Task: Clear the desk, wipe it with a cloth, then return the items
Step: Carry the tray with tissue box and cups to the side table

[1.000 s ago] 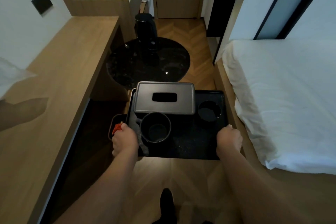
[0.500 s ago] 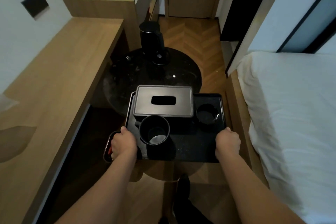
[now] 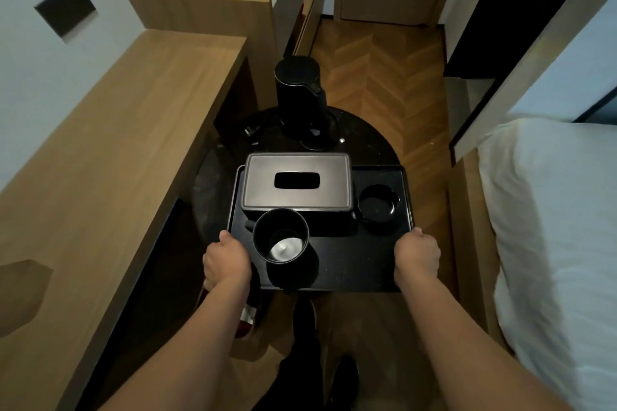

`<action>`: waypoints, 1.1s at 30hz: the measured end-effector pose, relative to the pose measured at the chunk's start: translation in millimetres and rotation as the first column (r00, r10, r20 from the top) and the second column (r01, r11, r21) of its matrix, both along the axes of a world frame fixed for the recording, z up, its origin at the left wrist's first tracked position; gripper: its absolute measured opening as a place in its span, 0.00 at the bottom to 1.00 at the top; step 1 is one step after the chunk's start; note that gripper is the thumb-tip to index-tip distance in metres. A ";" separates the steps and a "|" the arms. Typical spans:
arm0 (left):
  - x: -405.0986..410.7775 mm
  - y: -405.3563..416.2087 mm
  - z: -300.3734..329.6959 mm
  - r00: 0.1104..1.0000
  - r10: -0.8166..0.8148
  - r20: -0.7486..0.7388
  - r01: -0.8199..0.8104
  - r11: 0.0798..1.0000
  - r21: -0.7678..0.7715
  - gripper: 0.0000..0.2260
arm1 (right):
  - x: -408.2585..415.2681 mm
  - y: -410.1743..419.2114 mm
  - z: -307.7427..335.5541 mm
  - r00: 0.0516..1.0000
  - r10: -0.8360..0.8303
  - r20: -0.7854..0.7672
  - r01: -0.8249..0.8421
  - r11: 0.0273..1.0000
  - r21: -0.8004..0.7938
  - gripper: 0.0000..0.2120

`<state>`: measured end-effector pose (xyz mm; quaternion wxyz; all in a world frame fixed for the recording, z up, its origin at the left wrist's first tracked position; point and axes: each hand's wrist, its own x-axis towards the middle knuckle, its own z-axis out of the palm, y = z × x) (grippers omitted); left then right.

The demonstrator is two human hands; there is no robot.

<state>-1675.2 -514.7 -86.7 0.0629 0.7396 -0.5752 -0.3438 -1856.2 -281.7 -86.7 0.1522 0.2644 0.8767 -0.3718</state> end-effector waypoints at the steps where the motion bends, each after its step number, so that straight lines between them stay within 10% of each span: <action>1: -5.7 -9.0 -3.6 1.000 0.006 0.004 -0.006 1.000 0.005 0.27 | -6.4 -10.0 -5.5 1.000 0.003 0.007 -0.003 1.000 0.013 0.24; 18: -41.7 -160.1 -83.0 0.989 0.139 0.043 -0.140 0.990 0.026 0.19 | -47.1 -178.4 -117.1 0.974 -0.090 0.206 0.114 0.987 -0.109 0.27; 33: -40.2 -204.4 -94.4 0.989 0.078 0.125 -0.061 0.989 -0.135 0.16 | -34.5 -213.3 -93.5 0.945 0.292 0.145 -0.303 0.951 0.066 0.19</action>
